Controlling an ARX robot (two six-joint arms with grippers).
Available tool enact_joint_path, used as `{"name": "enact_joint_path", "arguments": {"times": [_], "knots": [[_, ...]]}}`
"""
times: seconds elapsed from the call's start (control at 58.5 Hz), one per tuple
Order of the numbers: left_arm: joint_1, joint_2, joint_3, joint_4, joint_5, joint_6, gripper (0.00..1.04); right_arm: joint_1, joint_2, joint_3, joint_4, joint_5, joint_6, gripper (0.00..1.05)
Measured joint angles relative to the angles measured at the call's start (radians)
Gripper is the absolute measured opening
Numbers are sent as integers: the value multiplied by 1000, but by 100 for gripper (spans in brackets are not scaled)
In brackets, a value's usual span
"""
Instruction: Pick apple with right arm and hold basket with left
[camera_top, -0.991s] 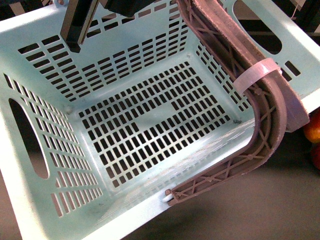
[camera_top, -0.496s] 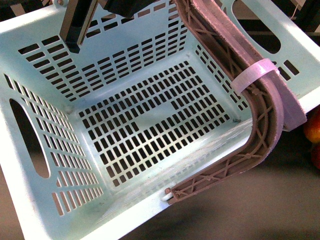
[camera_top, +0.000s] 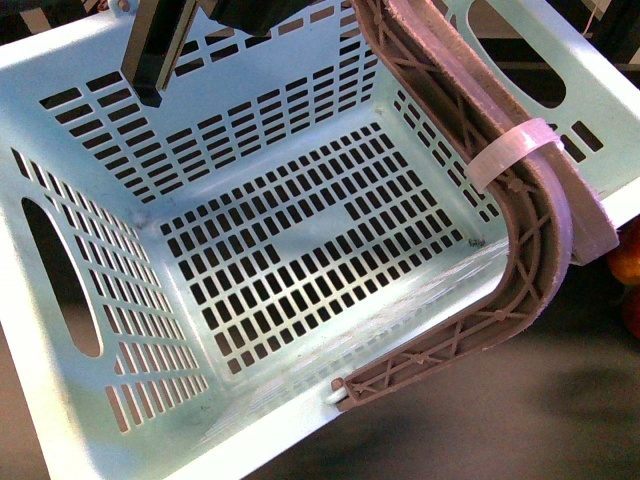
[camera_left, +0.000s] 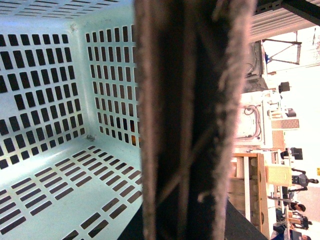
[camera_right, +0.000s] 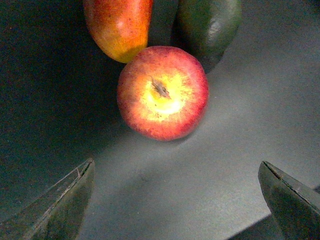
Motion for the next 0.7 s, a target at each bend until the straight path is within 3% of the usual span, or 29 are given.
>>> {"name": "enact_joint_path", "arguments": {"times": [0.701], "knots": [[0, 0, 0, 0, 0, 0, 6, 0, 280, 284, -55, 15, 71, 96]]}}
